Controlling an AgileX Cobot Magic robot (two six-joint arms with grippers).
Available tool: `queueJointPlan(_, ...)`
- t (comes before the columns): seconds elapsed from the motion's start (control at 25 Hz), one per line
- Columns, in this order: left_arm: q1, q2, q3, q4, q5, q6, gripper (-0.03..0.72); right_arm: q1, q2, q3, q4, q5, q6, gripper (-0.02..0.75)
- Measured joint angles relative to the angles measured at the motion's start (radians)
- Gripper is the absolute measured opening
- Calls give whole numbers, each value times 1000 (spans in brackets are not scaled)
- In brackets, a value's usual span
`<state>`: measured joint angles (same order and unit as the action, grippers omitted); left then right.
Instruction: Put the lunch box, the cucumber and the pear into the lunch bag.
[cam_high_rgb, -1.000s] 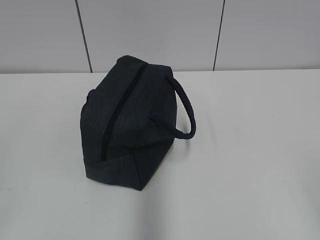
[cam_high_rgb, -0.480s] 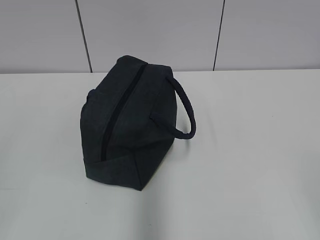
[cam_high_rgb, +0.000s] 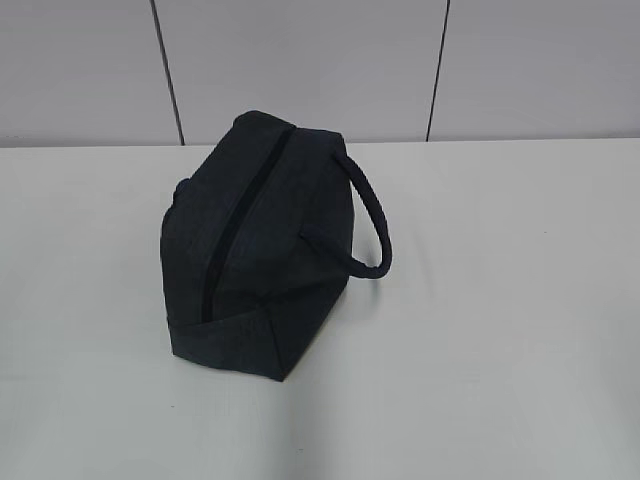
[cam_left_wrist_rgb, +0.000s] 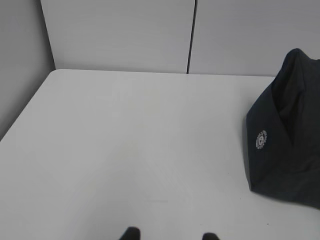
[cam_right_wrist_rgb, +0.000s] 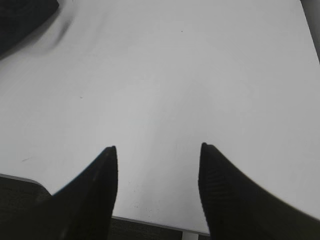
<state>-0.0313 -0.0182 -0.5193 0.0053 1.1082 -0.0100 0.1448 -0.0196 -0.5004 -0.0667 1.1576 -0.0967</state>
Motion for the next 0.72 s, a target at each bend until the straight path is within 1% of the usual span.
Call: queueJointPlan(0.72,0,0,0,0,0,0,239,-2,0,0,2,0,0,412)
